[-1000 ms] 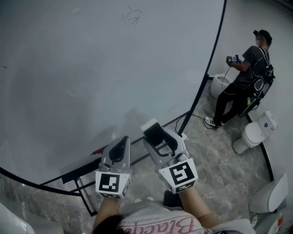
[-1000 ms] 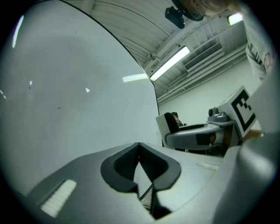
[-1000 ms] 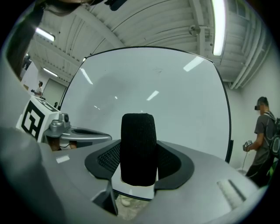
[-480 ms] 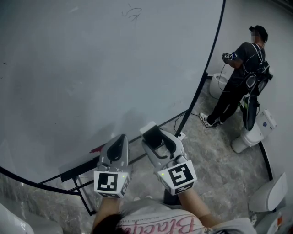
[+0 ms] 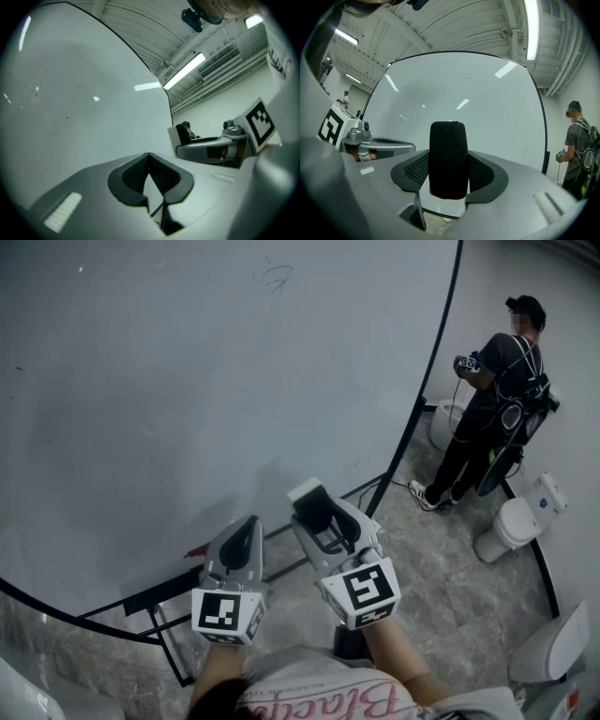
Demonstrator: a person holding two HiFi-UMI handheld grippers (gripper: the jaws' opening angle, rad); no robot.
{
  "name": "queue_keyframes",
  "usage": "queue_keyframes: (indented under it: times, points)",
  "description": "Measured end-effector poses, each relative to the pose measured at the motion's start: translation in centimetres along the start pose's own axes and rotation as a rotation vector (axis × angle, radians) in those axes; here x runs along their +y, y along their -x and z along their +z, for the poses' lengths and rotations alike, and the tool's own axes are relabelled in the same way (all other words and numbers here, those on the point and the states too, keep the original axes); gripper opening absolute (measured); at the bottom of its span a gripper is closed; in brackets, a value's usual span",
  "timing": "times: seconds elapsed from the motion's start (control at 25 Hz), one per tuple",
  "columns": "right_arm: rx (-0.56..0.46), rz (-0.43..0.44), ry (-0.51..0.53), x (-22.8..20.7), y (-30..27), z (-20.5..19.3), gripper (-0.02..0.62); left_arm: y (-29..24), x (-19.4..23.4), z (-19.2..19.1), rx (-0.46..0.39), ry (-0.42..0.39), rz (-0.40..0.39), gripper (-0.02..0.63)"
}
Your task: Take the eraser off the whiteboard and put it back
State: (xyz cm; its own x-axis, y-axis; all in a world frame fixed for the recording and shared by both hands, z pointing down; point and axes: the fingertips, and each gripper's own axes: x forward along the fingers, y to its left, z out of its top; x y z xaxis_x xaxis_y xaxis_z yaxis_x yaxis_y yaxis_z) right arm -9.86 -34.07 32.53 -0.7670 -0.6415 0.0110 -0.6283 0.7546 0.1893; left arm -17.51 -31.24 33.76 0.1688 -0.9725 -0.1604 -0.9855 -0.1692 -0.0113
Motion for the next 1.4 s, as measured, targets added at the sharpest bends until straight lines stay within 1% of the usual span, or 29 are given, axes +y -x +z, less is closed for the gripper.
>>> queue_keyframes:
  times: [0.36, 0.6, 0.84, 0.96, 1.4]
  points:
    - [-0.1, -0.022, 0.081, -2.5, -4.2, 4.4, 0.236, -0.2, 0.2, 0.1, -0.001, -0.011, 0.007, -0.002]
    - [-0.132, -0.064, 0.071, -5.1, -7.9, 6.4, 0.236, -0.5, 0.1, -0.4, 0.019, -0.012, 0.005, -0.002]
    - [-0.156, -0.074, 0.105, -5.6, -10.5, 8.3, 0.238, -1.0, 0.3, -0.6, 0.026, -0.007, 0.007, -0.002]
    - [-0.156, -0.069, 0.127, -5.4, -11.1, 8.8, 0.238, -1.4, 0.3, -0.7, 0.026, -0.005, 0.002, -0.002]
    - [-0.171, -0.045, 0.132, -5.4, -11.1, 9.0, 0.254, -1.8, 0.1, -0.9, 0.037, 0.0, -0.008, -0.002]
